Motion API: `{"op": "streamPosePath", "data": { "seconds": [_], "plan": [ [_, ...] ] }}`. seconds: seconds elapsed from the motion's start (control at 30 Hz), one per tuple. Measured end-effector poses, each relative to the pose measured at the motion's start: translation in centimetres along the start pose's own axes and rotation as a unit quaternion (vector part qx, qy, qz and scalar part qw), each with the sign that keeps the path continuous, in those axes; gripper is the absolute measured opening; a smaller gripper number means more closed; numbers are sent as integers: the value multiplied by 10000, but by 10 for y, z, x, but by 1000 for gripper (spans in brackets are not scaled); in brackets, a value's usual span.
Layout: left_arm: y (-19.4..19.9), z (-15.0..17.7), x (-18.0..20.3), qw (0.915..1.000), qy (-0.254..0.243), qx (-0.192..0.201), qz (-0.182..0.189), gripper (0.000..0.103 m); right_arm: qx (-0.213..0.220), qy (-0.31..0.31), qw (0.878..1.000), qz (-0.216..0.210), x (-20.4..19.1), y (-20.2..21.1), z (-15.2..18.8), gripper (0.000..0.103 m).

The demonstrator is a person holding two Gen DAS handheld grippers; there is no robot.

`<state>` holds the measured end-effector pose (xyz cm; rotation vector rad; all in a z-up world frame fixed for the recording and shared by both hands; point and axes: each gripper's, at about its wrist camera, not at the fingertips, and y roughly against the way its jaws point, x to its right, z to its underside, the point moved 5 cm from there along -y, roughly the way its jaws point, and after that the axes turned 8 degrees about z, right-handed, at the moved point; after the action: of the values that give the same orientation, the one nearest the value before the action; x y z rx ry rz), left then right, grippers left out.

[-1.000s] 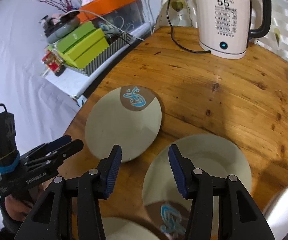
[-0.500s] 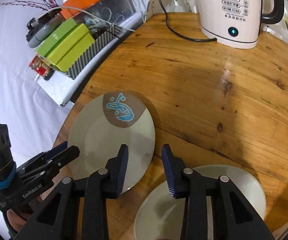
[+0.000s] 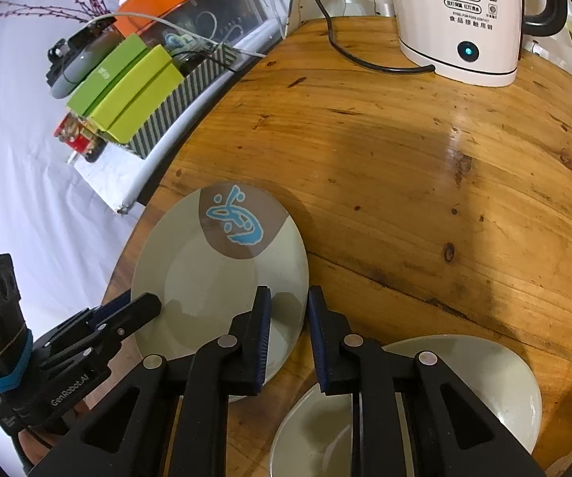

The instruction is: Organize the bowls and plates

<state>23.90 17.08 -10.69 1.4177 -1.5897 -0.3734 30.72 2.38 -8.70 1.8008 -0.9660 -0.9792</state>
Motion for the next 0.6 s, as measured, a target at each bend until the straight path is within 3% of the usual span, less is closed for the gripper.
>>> {"op": "streamPosePath", "data": {
  "seconds": [0.6],
  "plan": [
    [44, 14, 22, 9997, -174, 154, -65, 31, 135, 13, 9999, -65, -12, 46, 27, 18]
  ]
}}
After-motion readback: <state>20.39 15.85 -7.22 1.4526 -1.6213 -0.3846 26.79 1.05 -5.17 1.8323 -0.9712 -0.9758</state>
